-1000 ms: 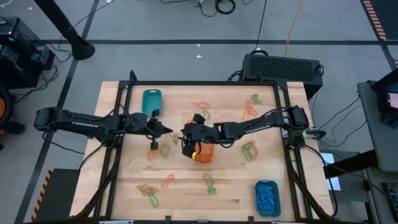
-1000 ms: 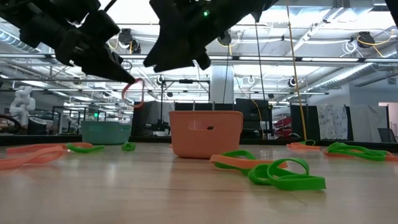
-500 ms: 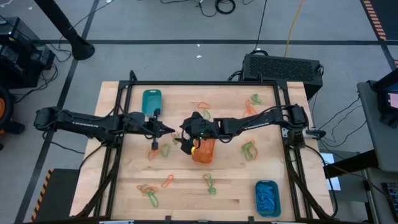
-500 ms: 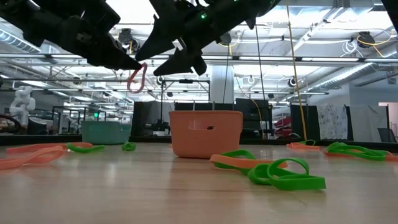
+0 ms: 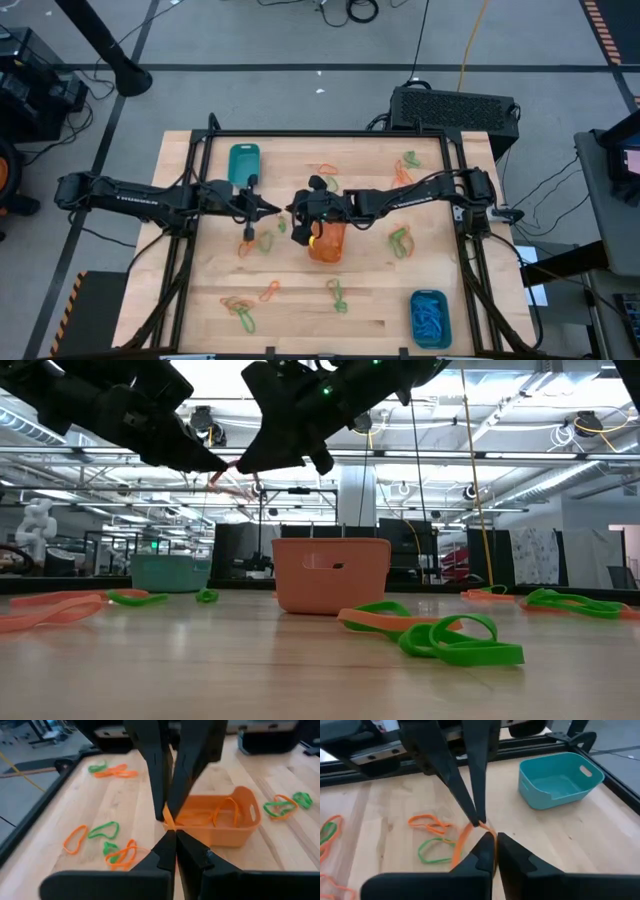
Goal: Sort rubber bands into baskets
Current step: Put the orange rubber band into the orange bin
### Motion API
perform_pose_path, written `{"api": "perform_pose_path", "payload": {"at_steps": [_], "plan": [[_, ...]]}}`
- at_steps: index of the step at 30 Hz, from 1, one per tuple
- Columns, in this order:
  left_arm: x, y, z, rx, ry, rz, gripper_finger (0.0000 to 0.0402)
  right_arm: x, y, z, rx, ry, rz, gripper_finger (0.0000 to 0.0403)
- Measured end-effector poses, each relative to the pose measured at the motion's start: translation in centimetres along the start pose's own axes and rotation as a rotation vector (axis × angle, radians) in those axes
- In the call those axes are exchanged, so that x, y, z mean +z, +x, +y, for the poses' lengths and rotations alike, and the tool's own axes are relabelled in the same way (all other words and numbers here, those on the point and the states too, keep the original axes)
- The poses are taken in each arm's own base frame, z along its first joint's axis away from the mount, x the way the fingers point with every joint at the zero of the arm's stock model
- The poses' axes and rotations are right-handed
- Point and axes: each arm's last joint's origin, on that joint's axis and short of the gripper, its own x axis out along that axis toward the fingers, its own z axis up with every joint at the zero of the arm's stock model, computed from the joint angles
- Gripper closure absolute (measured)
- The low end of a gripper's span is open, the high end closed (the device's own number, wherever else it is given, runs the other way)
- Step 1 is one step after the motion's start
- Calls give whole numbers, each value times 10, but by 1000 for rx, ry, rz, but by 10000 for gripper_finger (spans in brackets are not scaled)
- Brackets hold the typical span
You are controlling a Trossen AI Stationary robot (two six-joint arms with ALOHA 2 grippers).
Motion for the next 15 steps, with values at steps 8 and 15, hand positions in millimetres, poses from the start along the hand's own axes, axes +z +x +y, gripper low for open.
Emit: {"api": "perform_pose_path", "payload": {"at_steps": [8,15], "plan": [[-6,0,-2,-28,-3,42,296,-1,-8,1,-2,-27,54,401],[-20,3,-4,-39,-7,100,218,-4,-41,4,-25,20,244,402]]}}
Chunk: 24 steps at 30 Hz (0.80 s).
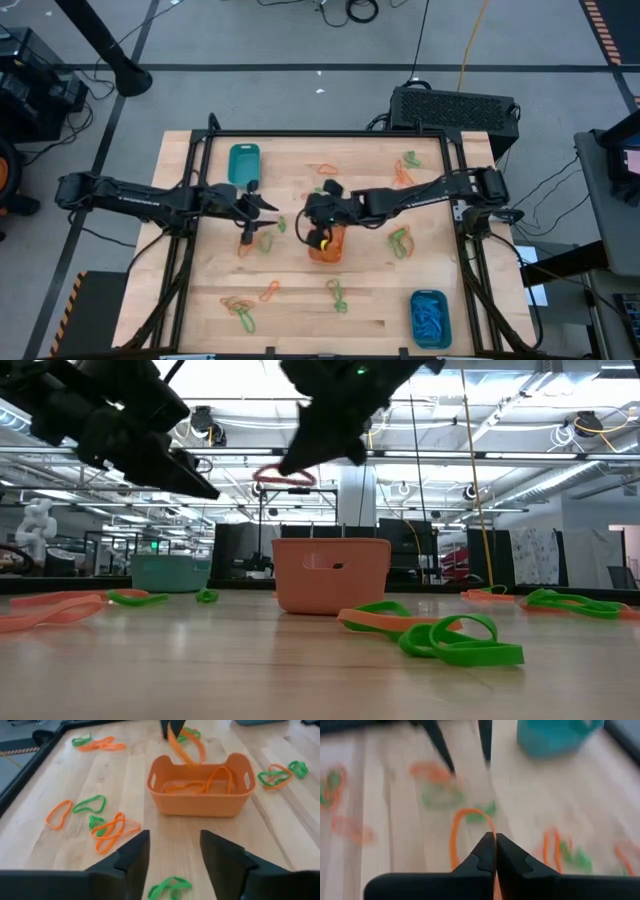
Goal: Sort rubber bands into baskets
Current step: Put the orange rubber band into the orange bin
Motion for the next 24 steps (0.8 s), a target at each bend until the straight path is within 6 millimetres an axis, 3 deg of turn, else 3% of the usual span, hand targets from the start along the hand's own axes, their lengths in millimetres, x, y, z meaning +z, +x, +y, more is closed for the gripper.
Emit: {"api": "perform_pose_path", "payload": {"at_steps": [8,12,24], "plan": [[-5,8,0,-4,2,42,200,-35,-15,11,-76,81,296,402],[-6,11,1,-4,2,49,200,-44,-10,19,-71,72,317,403],[-11,16,6,10,-23,84,200,-49,5,23,-67,70,289,385]]}}
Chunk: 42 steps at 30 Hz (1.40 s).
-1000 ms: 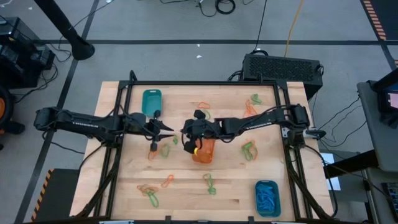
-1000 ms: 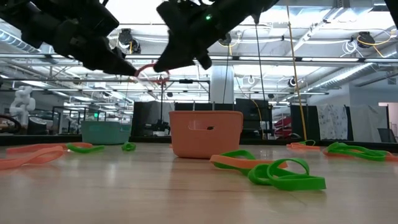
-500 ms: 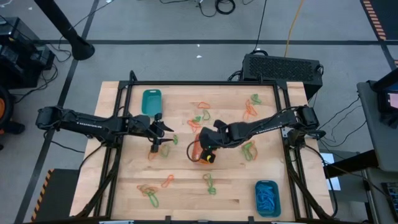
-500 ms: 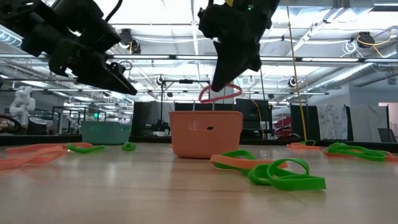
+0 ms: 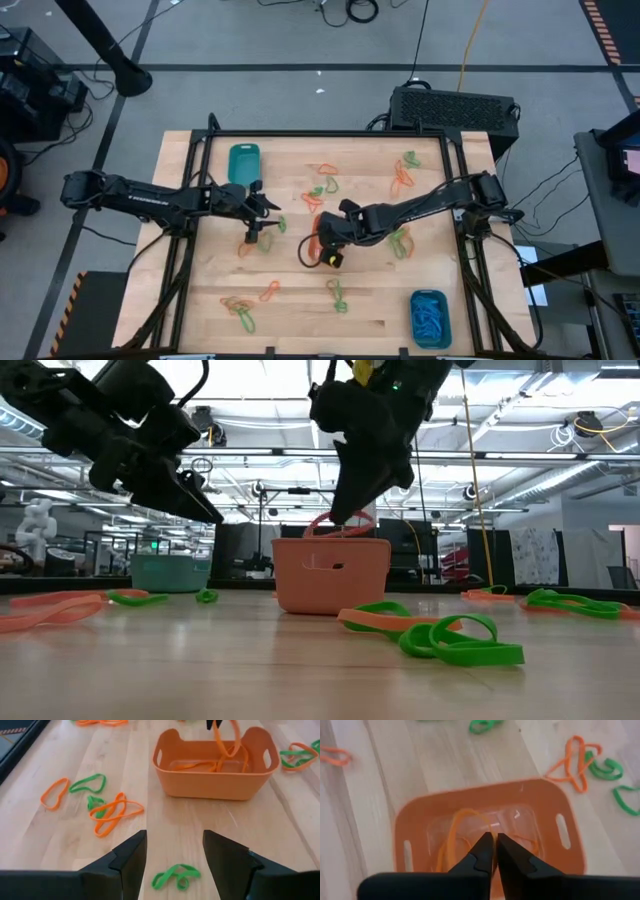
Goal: Sort rubber bands into baskets
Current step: Put the orange rubber band into the orange bin
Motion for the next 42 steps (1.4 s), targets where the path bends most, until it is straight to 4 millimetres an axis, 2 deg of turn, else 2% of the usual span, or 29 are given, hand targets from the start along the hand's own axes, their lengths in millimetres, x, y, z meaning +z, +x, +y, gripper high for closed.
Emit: {"api": "perform_pose_path", "payload": {"at_steps": [7,15,22,26,35,42], "plan": [[0,0,0,-1,-1,0,200,0,3,-3,-11,3,16,358],[0,0,0,-2,-1,0,200,4,5,-12,-19,-14,17,307],[0,0,0,-2,-1,0,200,31,-10,-21,-22,-65,-45,282],[0,0,1,-1,-2,-2,200,49,-12,-37,-55,49,-111,289],[0,0,1,-2,-3,2,200,72,40,-93,63,298,-85,302],[-1,0,1,-2,-3,6,200,68,75,-123,8,383,-19,298]]}}
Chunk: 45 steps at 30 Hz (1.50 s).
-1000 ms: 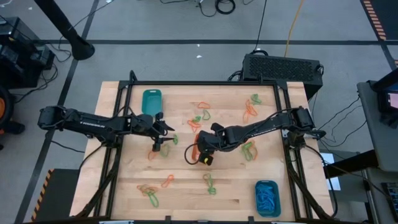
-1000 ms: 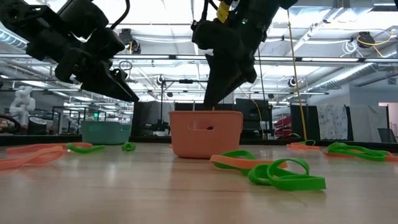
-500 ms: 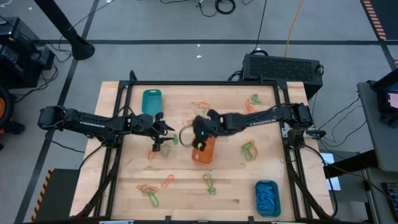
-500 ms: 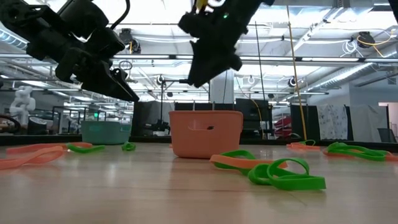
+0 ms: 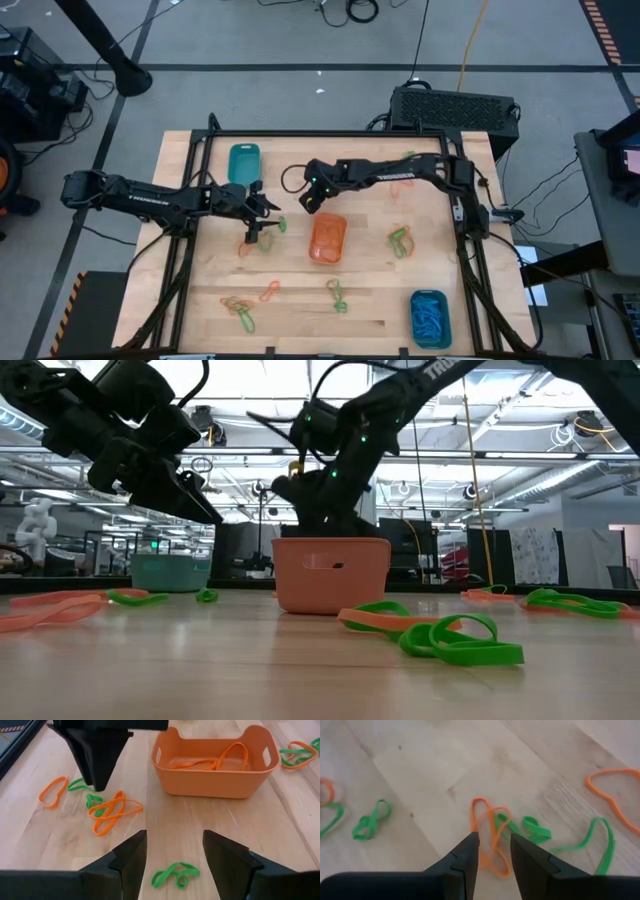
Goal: Sort rubber bands into baskets
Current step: Put the orange rubber band into the orange bin
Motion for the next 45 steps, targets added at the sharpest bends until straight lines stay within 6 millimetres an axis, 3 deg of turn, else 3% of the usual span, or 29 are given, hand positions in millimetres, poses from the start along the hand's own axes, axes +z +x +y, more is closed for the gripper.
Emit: {"api": "perform_pose_path", "payload": {"at_steps": [6,15,31,37,45], "plan": [[0,0,0,0,1,1,200,-7,23,-5,-12,7,42,297],[0,0,0,0,1,2,200,-10,30,-6,-6,4,62,302],[-2,0,0,-2,0,23,200,-15,36,-4,28,-51,96,398],[-2,0,0,-1,0,23,200,-1,28,4,45,-83,68,401],[-2,0,0,0,0,24,200,19,0,17,18,-161,121,402]]}}
